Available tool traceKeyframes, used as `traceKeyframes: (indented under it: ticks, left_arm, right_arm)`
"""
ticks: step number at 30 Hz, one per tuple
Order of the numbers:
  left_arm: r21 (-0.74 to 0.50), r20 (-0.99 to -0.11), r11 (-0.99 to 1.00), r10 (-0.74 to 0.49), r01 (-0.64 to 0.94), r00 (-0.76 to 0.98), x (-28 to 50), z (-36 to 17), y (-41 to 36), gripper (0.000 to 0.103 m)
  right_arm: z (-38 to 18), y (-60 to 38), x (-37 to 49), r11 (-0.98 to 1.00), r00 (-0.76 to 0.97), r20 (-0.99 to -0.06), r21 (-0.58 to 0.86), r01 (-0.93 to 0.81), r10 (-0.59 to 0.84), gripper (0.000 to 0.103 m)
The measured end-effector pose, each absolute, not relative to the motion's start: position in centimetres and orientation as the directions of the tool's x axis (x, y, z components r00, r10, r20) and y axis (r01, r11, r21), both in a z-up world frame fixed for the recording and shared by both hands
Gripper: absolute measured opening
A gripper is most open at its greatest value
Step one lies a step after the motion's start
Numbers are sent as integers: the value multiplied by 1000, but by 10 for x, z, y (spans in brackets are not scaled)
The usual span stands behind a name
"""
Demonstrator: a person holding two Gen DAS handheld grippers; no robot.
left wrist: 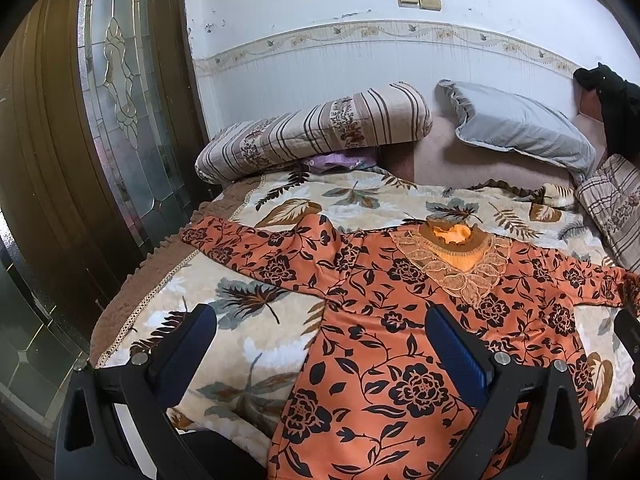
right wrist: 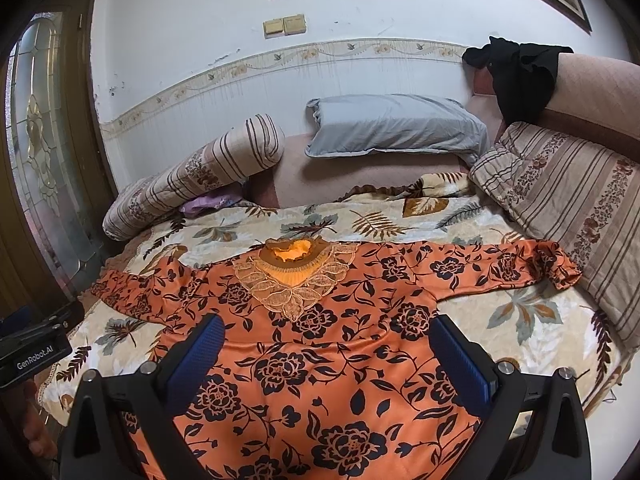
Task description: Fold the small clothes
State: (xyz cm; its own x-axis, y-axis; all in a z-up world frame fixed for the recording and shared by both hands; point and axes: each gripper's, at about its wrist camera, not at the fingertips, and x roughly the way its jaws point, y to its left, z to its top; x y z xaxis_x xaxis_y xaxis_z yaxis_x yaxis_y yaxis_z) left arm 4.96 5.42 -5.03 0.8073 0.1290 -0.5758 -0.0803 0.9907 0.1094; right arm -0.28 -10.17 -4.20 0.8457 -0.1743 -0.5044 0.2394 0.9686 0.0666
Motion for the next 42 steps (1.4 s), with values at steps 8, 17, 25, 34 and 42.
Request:
traceKeyframes:
  ticks: [8,17,25,34,42]
  left_arm:
    - [119,-591,990,133,-77,796,57,-55,55,103]
    - [127,-614,989,134,-71,778,72,-66,56,103]
    - [93,-765,996,74,-4,640,133,-135,59,103]
    - [191,-846,981,143,41,514,160,-214,36,103]
    - [239,-854,968,174,73,490,164,-232,18,103]
  right_arm:
    - [-47,-105,0,967,838,-515,65,248,-180,103]
    - [-52,-125,14,963,839,-516,90,254,-172,103]
    - [-81,-278,49,848,861,-471,362,386,-191,103]
    - [-196,-513,8,220,875,-409,857,466,-258,81]
    - [-242,-595,1,44,848,-465,870,491,-256,77]
